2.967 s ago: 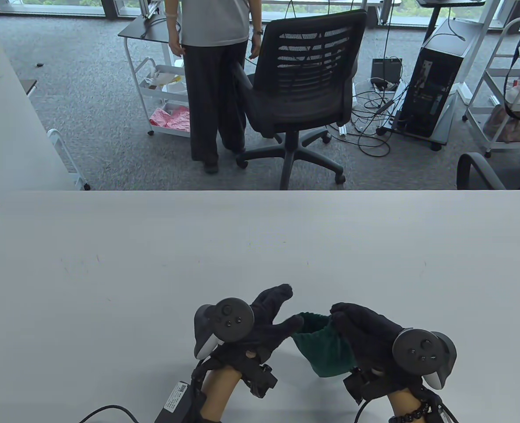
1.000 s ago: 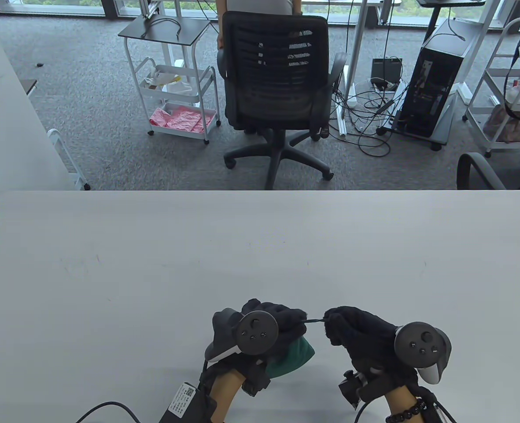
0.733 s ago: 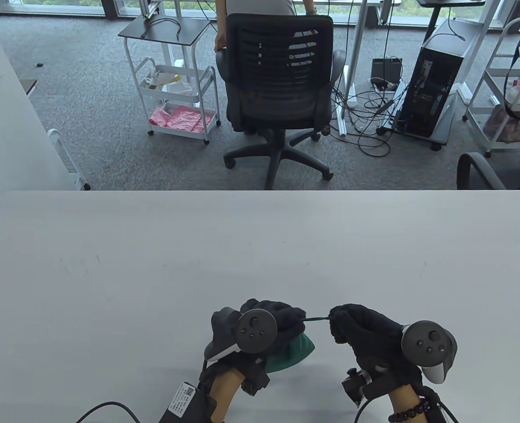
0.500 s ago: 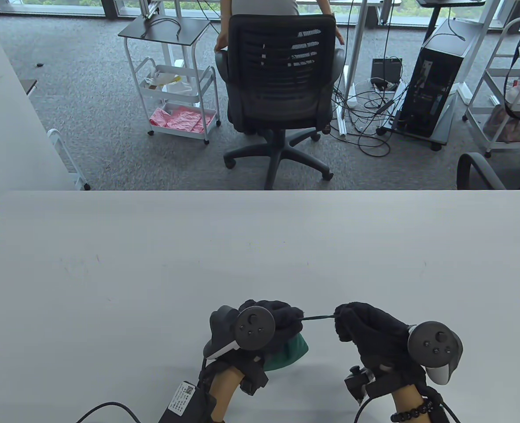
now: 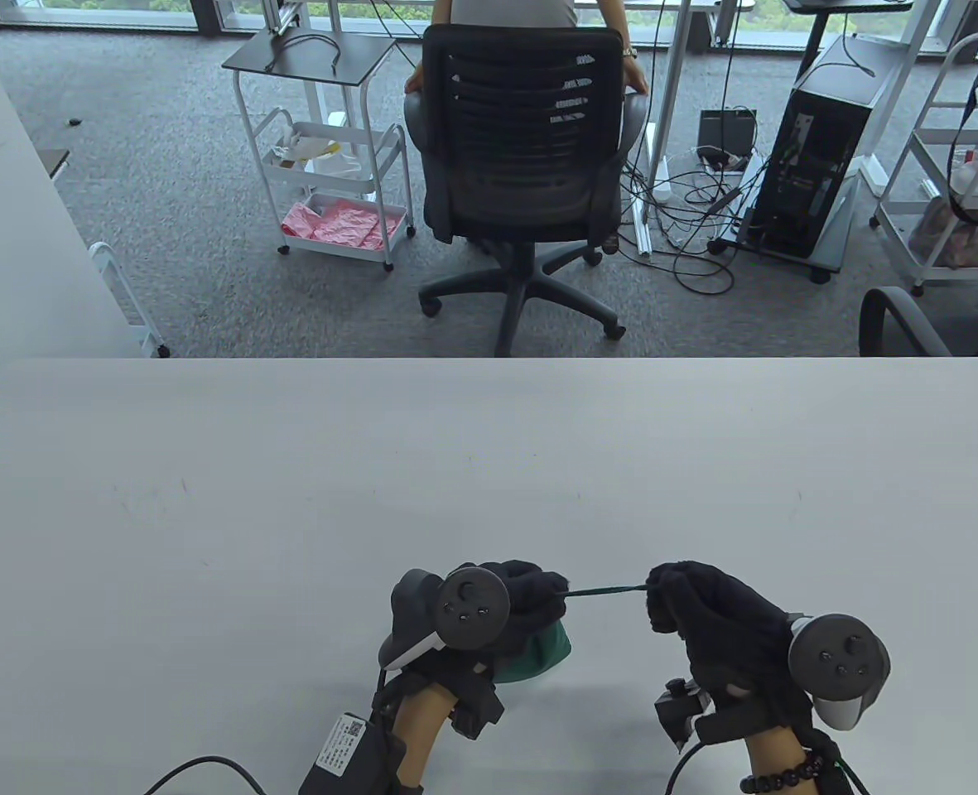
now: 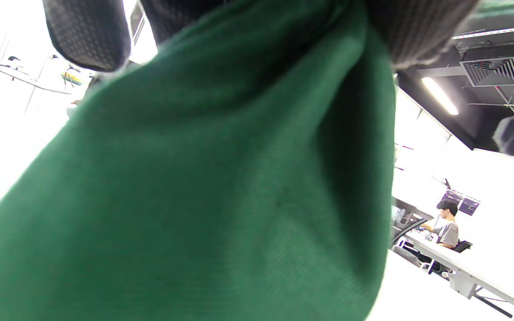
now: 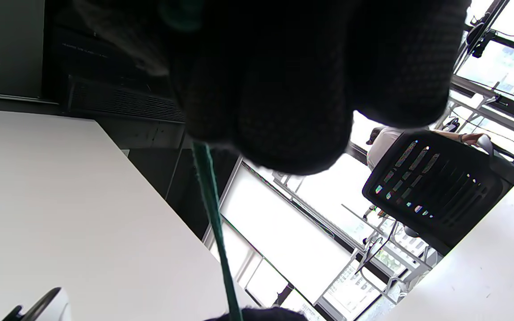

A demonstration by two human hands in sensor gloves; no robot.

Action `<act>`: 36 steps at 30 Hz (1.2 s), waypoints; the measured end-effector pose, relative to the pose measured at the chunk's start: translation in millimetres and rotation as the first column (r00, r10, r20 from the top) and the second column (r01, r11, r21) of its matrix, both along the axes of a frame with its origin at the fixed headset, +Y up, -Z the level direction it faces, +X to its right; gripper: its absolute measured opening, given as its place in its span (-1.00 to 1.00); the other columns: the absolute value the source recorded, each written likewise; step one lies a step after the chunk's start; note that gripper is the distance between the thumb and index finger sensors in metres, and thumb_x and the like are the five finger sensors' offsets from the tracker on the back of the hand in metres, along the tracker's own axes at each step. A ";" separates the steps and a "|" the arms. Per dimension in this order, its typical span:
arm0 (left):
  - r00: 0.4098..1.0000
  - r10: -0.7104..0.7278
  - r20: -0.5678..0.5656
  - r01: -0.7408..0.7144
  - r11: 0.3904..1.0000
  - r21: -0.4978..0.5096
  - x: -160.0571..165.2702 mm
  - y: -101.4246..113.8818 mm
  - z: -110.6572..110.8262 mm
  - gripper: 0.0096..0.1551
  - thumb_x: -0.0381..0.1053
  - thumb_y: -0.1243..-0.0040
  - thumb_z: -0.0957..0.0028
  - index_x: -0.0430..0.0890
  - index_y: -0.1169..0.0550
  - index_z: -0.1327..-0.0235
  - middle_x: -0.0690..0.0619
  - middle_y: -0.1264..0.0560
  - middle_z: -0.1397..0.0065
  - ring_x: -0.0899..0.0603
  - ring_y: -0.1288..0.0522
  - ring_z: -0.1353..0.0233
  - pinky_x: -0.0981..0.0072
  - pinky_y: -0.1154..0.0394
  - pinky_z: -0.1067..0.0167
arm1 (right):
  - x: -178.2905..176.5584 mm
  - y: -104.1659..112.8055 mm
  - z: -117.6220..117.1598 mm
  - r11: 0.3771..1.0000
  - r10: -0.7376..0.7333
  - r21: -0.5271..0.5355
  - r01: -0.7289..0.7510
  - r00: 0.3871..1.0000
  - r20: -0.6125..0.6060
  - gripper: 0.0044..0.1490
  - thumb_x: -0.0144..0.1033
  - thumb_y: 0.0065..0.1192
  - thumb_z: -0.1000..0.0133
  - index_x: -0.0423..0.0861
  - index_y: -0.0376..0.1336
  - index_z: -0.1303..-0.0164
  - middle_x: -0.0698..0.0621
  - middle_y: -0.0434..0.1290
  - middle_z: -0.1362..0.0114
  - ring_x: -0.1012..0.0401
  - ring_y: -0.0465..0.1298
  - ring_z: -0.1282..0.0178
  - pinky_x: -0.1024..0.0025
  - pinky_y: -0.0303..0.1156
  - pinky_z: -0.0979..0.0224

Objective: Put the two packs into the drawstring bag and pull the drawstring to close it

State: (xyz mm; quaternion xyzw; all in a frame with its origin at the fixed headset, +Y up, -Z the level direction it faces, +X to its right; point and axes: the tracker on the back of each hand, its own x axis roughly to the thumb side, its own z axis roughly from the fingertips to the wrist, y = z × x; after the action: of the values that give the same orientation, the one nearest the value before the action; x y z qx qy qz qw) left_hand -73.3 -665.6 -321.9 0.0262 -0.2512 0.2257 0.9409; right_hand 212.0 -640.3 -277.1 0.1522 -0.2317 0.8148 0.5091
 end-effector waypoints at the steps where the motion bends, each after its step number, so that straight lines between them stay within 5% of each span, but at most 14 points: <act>1: 1.000 0.001 -0.001 -0.001 1.000 0.002 -0.4 0.2 -0.4 -0.52 0.35 -0.12 -0.05 0.28 -0.60 -0.19 0.04 -0.62 -0.37 -0.23 -0.65 -0.37 -0.41 -0.43 -0.36 | 0.5 -0.2 -0.3 1.000 -0.002 0.000 0.002 1.000 -0.003 -0.57 -0.04 0.23 -0.14 -0.11 0.53 0.13 0.04 0.71 0.18 0.27 0.76 0.32 0.20 0.73 0.00; 14: 0.999 0.024 0.049 -0.023 1.000 -0.005 1.7 3.0 6.9 -0.51 0.22 -0.08 -0.13 0.25 -0.51 -0.33 -0.03 -0.57 -0.45 -0.24 -0.68 -0.34 -0.39 -0.46 -0.34 | 6.1 -2.8 0.0 0.999 -0.045 0.007 0.045 0.999 0.012 -0.56 -0.01 0.20 -0.15 -0.08 0.51 0.09 0.05 0.70 0.15 0.28 0.75 0.29 0.20 0.72 -0.02; 24: 0.995 0.103 -0.002 -0.103 0.994 0.028 -9.8 6.8 6.9 -0.53 0.17 -0.08 -0.14 0.23 -0.53 -0.32 -0.01 -0.60 -0.42 -0.22 -0.72 -0.27 -0.34 -0.49 -0.32 | 0.4 -19.8 -9.9 0.989 0.118 -0.086 -0.118 0.993 0.002 -0.53 0.00 0.17 -0.16 -0.07 0.48 -0.01 0.01 0.68 0.04 0.21 0.75 0.19 0.14 0.69 -0.10; 36: 0.989 0.146 -0.040 -0.142 0.986 0.082 -19.4 13.8 8.1 -0.54 0.15 -0.09 -0.13 0.24 -0.53 -0.31 0.00 -0.58 -0.45 -0.23 -0.70 -0.30 -0.33 -0.49 -0.33 | 0.4 -41.6 -26.3 0.909 0.350 -0.238 -0.342 0.937 -0.008 -0.30 0.05 0.15 -0.16 -0.19 0.36 -0.31 -0.13 0.61 -0.21 0.02 0.72 -0.07 -0.05 0.60 -0.26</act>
State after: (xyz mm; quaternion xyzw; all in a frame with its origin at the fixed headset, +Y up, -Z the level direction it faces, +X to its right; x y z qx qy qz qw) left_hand -92.8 -651.8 -313.8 0.0867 -0.2356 0.2822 0.9259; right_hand 212.4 -681.9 -303.4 0.1148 -0.1116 0.9163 0.3672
